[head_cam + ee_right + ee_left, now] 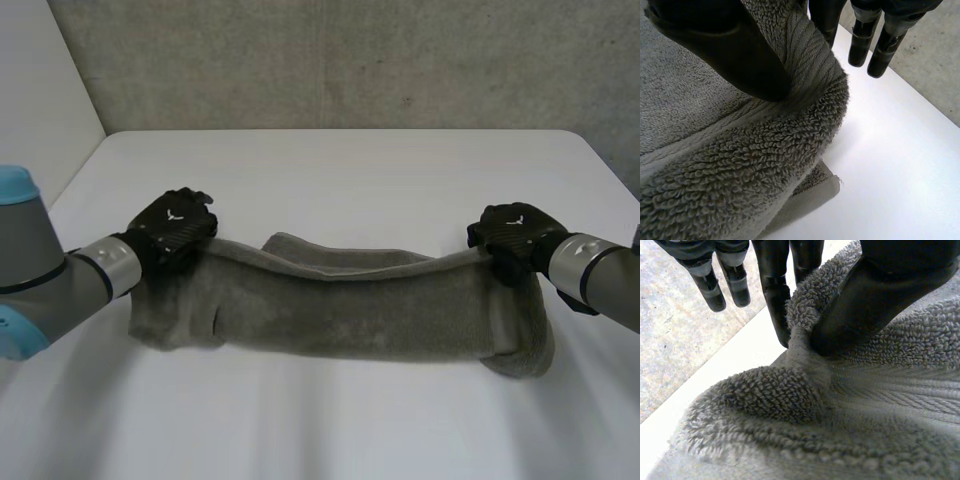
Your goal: Fold the towel.
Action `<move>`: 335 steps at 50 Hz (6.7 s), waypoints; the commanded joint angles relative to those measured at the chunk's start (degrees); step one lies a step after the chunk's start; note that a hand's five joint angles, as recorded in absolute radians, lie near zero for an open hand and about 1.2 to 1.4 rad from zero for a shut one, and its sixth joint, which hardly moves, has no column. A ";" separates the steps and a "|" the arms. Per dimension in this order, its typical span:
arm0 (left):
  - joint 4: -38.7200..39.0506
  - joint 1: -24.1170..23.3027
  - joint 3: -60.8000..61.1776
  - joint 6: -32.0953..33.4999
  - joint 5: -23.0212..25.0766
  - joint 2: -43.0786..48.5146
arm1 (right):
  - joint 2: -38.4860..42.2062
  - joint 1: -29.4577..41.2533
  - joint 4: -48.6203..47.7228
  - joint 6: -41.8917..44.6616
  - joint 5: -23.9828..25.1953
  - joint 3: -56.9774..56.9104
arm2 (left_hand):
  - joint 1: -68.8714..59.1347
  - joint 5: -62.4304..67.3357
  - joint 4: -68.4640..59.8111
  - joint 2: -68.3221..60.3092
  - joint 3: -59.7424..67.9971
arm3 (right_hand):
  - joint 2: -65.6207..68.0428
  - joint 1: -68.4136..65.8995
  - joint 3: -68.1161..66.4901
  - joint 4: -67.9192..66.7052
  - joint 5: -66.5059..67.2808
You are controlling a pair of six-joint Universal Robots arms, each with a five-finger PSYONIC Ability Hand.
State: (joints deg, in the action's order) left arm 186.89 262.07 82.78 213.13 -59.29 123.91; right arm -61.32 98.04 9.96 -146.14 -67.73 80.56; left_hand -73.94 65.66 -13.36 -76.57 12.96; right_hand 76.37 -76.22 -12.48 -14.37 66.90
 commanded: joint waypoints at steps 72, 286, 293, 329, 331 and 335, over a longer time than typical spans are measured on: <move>4.45 5.65 27.52 1.41 -4.87 -15.45 | -13.92 1.80 -15.05 -6.96 -13.92 31.59 | 49.43 -51.15 3.36 52.06 -2.96 | -36.18 36.03 2.48 4.37 -36.72; 7.00 -1.47 21.28 -22.24 -4.52 -24.41 | -13.37 26.26 -15.14 -10.04 -18.85 11.16 | 59.02 -60.74 3.36 61.65 -2.96 | -66.37 66.22 2.48 4.37 -66.90; 7.35 -6.99 21.20 -23.38 -4.87 -23.71 | -17.61 17.29 -15.76 -10.13 -13.24 23.22 | 58.85 -60.57 3.36 61.48 -2.96 | -66.37 66.22 2.48 4.37 -66.90; 8.76 -11.05 21.37 -23.47 -6.54 -20.90 | -10.57 8.05 -27.71 -11.80 -6.98 35.45 | 58.52 -60.23 3.36 61.14 -2.96 | 3.63 -3.78 2.48 4.37 3.10; 8.76 -10.79 21.46 -23.47 -6.54 -21.07 | -11.37 6.73 -26.65 -11.44 -6.63 35.90 | 58.52 -60.23 3.36 61.14 -2.96 | 3.63 -3.78 2.48 4.37 3.10; 8.67 -9.82 21.63 -23.47 -6.63 -21.86 | -16.97 2.78 -20.08 -9.17 -2.86 35.55 | 58.85 -60.57 3.36 61.48 -2.96 | 3.63 -3.78 2.48 4.37 3.10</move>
State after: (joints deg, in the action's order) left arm 195.64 251.13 104.23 189.66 -65.87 102.94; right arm -72.87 105.09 -16.37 -157.67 -74.05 116.03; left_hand -19.28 6.04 -13.36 -18.35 12.96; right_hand 75.14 -72.84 -12.48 -14.37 65.40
